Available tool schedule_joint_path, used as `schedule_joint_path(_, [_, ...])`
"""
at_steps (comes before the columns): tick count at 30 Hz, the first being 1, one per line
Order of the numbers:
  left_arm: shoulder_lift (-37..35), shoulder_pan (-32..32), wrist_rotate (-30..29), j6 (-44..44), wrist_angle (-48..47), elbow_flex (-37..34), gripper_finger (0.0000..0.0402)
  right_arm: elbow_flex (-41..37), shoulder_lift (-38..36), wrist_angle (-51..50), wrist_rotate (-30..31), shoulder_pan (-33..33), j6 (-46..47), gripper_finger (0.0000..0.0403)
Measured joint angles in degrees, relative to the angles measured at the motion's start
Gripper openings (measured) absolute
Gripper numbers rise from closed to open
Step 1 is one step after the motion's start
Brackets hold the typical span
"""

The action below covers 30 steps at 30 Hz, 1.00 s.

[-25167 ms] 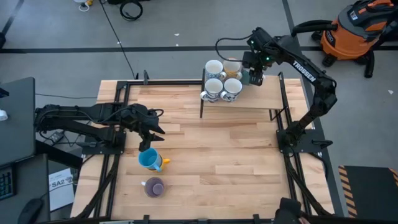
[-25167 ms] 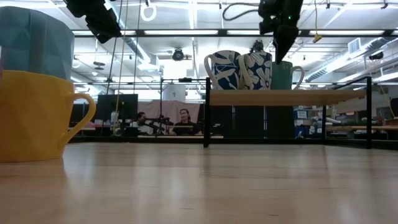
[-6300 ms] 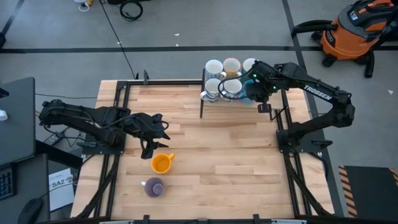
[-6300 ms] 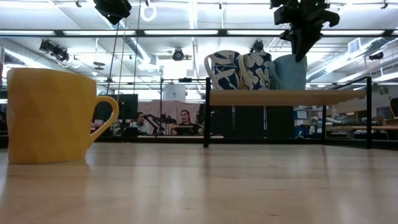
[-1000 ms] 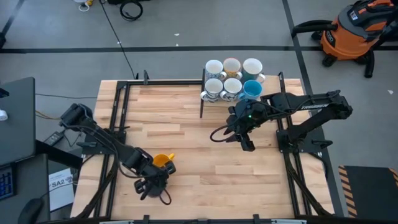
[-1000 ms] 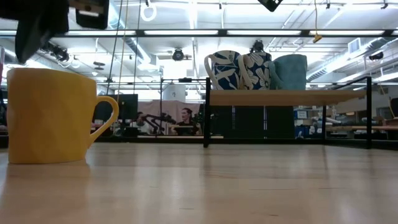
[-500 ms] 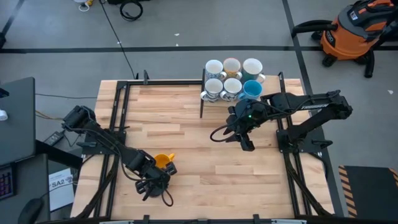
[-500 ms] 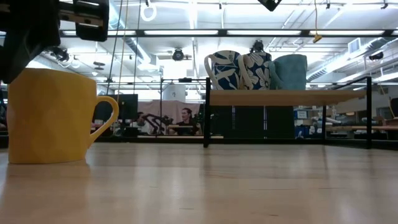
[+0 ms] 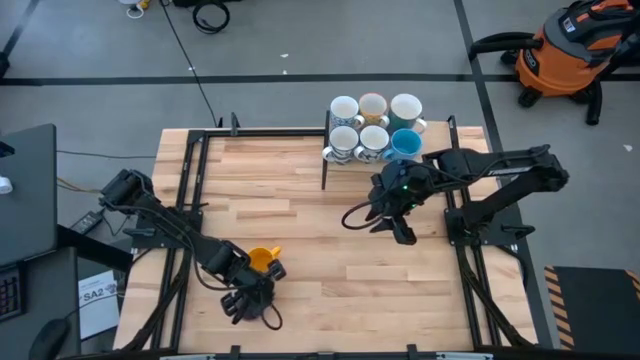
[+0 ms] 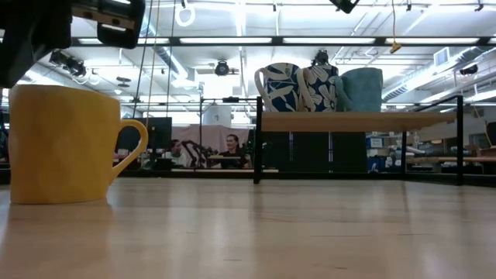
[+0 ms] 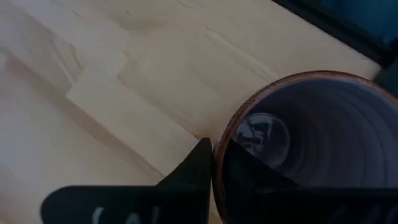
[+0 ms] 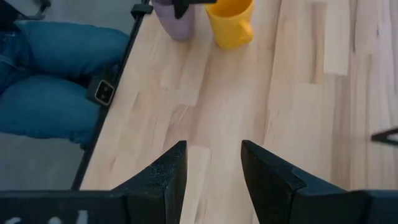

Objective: Place coffee mugs
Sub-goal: Put the purple mug on the shelf

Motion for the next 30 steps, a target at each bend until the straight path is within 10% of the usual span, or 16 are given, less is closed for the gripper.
schedule_joint_path(20, [0.09,15.3,-8.63,-4.15,2.43,21.74,0.0029,-0.01,-5.88,-8.89,1.75,0.18,0.66,0.0158])
schedule_joint_path(30, [1.11,27.58,-14.75,-30.21,18.31,23.36,0.0028,0.0,-8.36,-13.38,1.79,0.18,2.03,0.0158])
